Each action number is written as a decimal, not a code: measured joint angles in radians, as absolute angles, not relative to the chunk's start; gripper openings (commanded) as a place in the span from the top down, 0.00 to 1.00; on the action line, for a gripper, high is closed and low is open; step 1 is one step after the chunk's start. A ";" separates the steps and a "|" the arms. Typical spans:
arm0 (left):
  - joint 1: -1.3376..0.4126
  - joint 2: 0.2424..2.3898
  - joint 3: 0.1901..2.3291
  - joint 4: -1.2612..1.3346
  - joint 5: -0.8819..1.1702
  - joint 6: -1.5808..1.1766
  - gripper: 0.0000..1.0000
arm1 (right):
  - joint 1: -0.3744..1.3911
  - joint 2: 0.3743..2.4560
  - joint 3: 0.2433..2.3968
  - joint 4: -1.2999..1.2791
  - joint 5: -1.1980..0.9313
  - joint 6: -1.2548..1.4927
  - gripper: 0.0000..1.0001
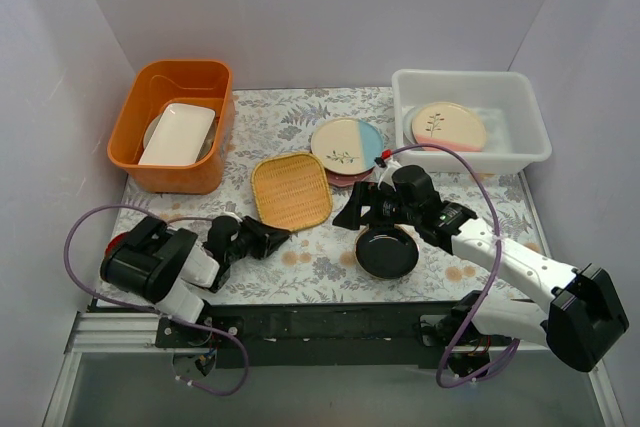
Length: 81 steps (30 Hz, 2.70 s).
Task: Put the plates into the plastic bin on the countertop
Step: Move the plate to the center of the board, then pick up the plate at the center of the board.
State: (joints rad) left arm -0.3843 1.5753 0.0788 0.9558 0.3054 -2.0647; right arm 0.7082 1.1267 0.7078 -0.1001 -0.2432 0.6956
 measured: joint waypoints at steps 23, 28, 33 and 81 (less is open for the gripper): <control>-0.391 0.603 0.056 -0.019 0.247 -2.016 1.00 | 0.708 1.414 0.679 0.119 -0.334 0.647 0.05; -0.391 0.626 0.056 -0.041 0.293 -2.022 1.00 | 0.708 1.509 0.704 0.142 -0.353 0.624 0.05; -0.391 0.732 0.064 -0.028 0.353 -1.993 1.00 | 0.695 1.584 0.783 0.171 -0.370 0.602 0.05; -0.397 0.814 0.088 -0.137 0.412 -1.834 1.00 | 0.530 1.919 0.756 0.656 -0.641 0.706 0.70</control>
